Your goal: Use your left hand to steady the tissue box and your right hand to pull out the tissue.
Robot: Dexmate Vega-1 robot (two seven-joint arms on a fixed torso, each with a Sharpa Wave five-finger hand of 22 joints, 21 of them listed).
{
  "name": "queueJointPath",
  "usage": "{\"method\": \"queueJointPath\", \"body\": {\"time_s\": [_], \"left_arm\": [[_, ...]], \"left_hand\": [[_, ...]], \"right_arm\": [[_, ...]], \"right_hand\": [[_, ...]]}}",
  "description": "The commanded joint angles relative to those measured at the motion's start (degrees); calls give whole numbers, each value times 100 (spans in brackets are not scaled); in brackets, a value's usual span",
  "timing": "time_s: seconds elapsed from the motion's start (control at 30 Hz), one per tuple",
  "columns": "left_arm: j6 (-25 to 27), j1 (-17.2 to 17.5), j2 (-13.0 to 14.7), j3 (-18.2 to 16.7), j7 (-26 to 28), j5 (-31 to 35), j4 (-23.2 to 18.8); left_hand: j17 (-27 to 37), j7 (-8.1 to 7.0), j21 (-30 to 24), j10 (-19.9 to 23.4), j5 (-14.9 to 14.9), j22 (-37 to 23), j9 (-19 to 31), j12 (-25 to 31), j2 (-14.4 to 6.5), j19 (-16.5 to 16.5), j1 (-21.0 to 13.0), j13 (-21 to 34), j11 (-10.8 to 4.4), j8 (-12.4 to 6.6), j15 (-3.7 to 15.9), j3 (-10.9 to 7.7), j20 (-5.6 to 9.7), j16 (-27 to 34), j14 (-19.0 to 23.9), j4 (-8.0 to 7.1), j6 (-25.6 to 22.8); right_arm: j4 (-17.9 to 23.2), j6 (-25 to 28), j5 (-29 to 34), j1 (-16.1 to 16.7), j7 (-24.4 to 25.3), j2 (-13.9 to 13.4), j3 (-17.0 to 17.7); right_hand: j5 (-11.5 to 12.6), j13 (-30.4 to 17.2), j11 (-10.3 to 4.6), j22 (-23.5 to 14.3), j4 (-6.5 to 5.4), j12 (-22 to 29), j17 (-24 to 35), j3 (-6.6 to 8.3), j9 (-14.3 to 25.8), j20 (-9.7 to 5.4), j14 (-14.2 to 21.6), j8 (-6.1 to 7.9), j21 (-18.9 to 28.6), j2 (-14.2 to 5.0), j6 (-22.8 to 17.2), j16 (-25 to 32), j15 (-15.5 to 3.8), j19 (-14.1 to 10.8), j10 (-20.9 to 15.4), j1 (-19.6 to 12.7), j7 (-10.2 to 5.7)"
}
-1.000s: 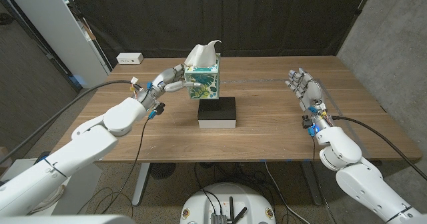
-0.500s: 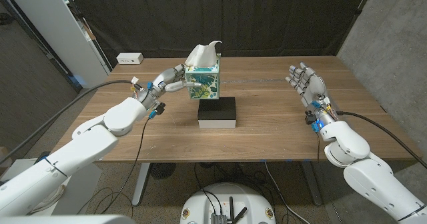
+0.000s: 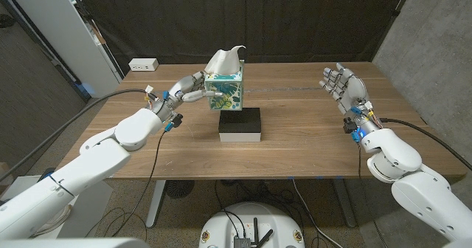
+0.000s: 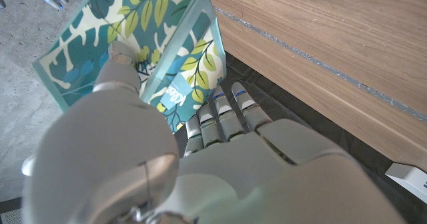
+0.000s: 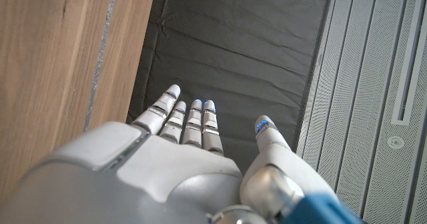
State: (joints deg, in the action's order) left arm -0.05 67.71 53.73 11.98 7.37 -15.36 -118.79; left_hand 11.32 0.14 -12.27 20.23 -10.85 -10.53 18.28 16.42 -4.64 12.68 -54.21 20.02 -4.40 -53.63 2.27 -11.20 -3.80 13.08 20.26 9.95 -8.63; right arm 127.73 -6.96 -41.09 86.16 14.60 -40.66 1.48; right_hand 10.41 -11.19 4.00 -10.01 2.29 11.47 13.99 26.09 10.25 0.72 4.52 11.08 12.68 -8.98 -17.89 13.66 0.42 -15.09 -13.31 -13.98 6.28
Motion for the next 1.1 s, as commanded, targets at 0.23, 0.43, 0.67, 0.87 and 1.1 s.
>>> {"method": "queueJointPath", "body": {"time_s": [0.23, 0.43, 0.67, 0.87, 1.1], "left_arm": [[90, 36, 16, -6, 53, 54, -126], [119, 49, 10, 6, 94, 102, -171], [120, 71, 7, 9, 92, 103, -196], [100, 86, -7, 9, 103, 114, -195], [91, 97, -29, 8, 112, 108, -189]], "left_hand": [[33, -47, -3, -35, -17, -29, 1732, -16, -55, -21, -1, 39, -14, -1241, 355, -139, -2, -27, -8, -74, -43], [34, -38, -3, -30, -17, -29, 1721, -18, -56, -23, -3, 58, -9, -1259, 346, -147, -8, -26, -8, -71, -42], [35, -44, -3, -17, -17, -29, 1717, -18, -58, -23, -4, 76, -11, -1282, 349, -153, -7, -22, -6, -71, -40], [34, -53, -3, -23, -16, -29, 1701, -24, -48, -23, -5, 90, -14, -1292, 349, -154, -7, -21, -4, -67, -43], [37, -38, -3, -11, -17, -29, 1689, -24, -53, -24, -3, 111, -24, -1314, 348, -159, -1, -19, -7, -69, -40]], "right_arm": [[447, 248, -132, 259, -213, -10, 523], [545, 231, -181, 315, -336, 66, 663], [673, 275, -210, 354, -413, 135, 809], [784, 363, -95, 381, -373, 170, 887], [913, 601, 5, 420, -308, 149, 987]], "right_hand": [[27, -17, 74, -16, -50, 10, 36, 29, 28, 26, 30, -15, -14, -124, -2, 31, 14, -39, -17, -5, 51], [26, -17, 72, -16, -57, 11, 42, 30, 27, 26, 28, -15, -19, -119, 0, 33, 17, -41, -21, 2, 62], [24, -17, 75, -17, -63, 10, 48, 31, 27, 21, 20, -15, -23, -113, 4, 32, 16, -44, -20, 9, 66], [24, -17, 68, -17, -67, 6, 53, 33, 27, 15, 18, -13, -27, -111, 0, 32, 17, -45, -11, 13, 60], [25, -15, 49, -16, -69, -3, 59, 42, 23, -3, -16, -21, -41, -112, 20, 21, -22, -32, 10, 12, 51]]}}
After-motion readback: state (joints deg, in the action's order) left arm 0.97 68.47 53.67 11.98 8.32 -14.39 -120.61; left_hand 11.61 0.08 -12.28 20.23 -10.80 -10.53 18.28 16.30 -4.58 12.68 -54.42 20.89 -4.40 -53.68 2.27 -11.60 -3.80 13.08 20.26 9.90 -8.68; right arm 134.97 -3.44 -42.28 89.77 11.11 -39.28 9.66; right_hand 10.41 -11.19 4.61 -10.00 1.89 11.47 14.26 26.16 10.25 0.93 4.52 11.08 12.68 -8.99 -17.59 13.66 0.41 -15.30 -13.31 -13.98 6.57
